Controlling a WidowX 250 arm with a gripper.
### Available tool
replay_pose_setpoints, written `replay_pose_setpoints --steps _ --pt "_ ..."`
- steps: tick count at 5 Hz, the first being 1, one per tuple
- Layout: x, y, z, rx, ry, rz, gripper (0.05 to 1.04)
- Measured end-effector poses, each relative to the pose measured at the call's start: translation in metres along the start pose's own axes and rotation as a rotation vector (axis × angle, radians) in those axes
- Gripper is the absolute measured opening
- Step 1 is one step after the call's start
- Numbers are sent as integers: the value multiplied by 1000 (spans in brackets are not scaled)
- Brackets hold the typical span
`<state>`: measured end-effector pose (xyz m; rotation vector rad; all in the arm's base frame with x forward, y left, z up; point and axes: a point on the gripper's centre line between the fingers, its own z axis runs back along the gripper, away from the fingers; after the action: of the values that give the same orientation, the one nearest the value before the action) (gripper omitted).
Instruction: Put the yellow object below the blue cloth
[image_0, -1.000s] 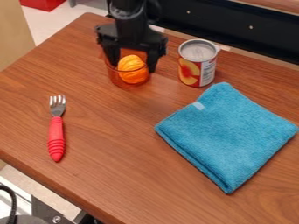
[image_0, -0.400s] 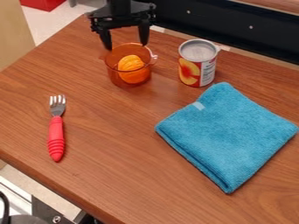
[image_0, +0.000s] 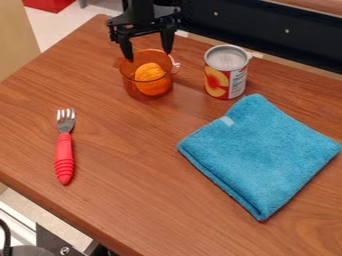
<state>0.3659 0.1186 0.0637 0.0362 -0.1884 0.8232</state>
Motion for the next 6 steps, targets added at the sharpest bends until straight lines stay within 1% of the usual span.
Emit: replay_pose_setpoints --steps 1,3,4,5,6 --pt "2 0 -1 -4 -14 27 1000" --pt "1 -2 -11 3 -36 60 1000" --pt "-2 -2 -15 11 -47 63 1000" --pt "-4 -3 -27 36 -44 63 1000" --pt "-7 -5 -30 45 -61 68 1000"
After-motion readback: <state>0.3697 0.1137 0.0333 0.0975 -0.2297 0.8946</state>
